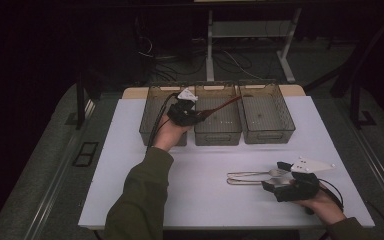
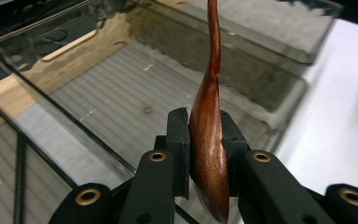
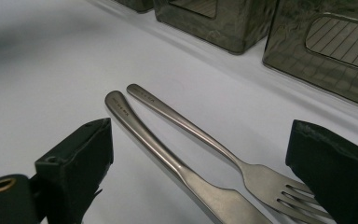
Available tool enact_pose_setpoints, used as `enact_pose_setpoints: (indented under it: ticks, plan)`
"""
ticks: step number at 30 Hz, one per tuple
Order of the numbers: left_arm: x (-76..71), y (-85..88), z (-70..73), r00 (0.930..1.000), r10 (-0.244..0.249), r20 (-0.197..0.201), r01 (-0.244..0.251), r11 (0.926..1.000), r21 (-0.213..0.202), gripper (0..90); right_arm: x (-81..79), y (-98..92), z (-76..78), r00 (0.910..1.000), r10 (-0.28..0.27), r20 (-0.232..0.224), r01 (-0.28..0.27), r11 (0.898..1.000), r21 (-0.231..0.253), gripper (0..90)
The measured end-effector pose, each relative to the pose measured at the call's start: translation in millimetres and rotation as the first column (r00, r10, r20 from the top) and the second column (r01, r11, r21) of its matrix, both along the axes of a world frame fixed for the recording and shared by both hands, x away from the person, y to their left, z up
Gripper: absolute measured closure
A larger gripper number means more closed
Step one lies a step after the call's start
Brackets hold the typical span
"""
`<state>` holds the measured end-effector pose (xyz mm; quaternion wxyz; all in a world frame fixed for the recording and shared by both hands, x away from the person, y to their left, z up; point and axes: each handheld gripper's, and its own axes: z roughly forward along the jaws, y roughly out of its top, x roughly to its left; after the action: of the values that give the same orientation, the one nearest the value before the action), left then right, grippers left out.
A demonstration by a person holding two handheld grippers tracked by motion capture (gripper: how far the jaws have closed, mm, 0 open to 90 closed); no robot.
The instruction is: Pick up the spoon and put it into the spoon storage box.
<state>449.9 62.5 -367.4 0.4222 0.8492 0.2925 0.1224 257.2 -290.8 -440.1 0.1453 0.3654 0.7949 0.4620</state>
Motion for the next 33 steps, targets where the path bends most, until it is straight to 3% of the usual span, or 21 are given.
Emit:
enact_pose_setpoints:
  ticks: [9, 13, 17, 26, 33]
  plan:
    - [15.6, -12.3, -7.7, 0.9968, 0.076, -0.025, -0.075, 0.9963, 0.042, 78.0, 0.5, -1.2, 0.2, 1.0000, 0.002, 0.002, -0.002, 1.000, 0.008, 6.9]
    - [18.6, -15.5, -10.6, 0.9926, 0.117, -0.033, -0.114, 0.9910, 0.070, 77.9, 0.5, -1.4, 0.1, 1.0000, 0.002, 0.003, -0.003, 1.000, 0.006, 6.9]
    - [20.9, -14.6, -14.8, 0.9891, 0.140, -0.047, -0.136, 0.9883, 0.068, 77.9, 0.4, -1.6, 0.1, 1.0000, 0.003, 0.003, -0.003, 1.000, 0.007, 6.9]
    - [20.9, -21.5, -20.3, 0.9900, 0.126, -0.063, -0.118, 0.9860, 0.118, 77.9, 0.4, -1.5, 0.2, 1.0000, 0.003, 0.003, -0.003, 1.000, 0.006, 6.9]
    - [21.0, -22.6, -20.7, 0.9879, 0.137, -0.073, -0.127, 0.9846, 0.119, 77.1, 0.1, -2.0, 0.5, 1.0000, 0.003, 0.002, -0.003, 1.000, 0.008, 6.9]
